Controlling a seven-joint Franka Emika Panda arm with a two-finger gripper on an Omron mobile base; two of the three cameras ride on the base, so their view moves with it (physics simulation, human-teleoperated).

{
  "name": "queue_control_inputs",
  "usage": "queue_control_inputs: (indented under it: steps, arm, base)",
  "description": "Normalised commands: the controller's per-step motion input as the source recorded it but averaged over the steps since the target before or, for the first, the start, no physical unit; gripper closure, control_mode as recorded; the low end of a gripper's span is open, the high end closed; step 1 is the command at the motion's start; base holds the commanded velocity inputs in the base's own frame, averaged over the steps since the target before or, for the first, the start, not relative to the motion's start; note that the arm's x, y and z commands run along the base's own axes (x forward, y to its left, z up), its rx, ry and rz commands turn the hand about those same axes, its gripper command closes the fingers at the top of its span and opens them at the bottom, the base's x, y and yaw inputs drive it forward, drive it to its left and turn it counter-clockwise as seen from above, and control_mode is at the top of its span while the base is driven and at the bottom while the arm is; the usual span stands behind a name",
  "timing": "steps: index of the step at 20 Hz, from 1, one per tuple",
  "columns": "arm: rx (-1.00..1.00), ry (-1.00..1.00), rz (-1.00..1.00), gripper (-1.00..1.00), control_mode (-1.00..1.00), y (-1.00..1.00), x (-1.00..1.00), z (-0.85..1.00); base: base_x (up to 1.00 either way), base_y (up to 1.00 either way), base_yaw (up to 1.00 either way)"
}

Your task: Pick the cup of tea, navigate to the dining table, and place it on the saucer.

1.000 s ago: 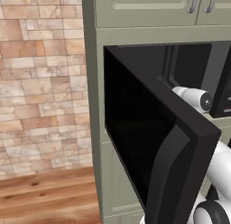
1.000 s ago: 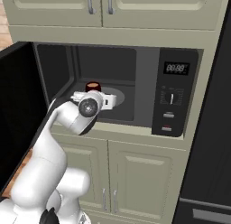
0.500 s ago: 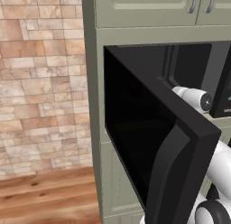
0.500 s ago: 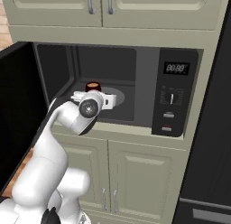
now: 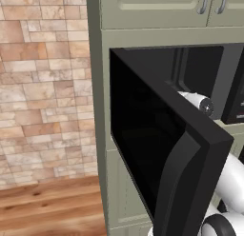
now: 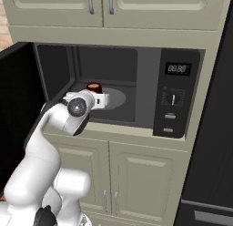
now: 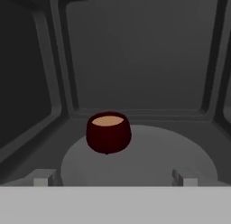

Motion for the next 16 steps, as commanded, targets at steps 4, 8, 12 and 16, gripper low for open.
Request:
queue_control_inputs:
  steps: [4, 8, 12, 16]
  arm:
    - [-0.03, 0.00, -0.09, -1.00, -1.00, 0.25, 0.07, 0.00]
    - [0.00, 0.00, -0.09, -1.00, -1.00, 0.07, 0.11, 0.00]
    - [0.00, 0.04, -0.04, -1.00, -1.00, 0.01, 0.28, 0.00]
    - [-0.04, 0.10, 0.00, -1.00, -1.00, 0.00, 0.34, -0.02]
  base:
    - [0.00, 0.00, 0.00]
    - [0.00, 0.00, 0.00]
    - [0.00, 0.00, 0.00]
    - [0.00, 0.00, 0.00]
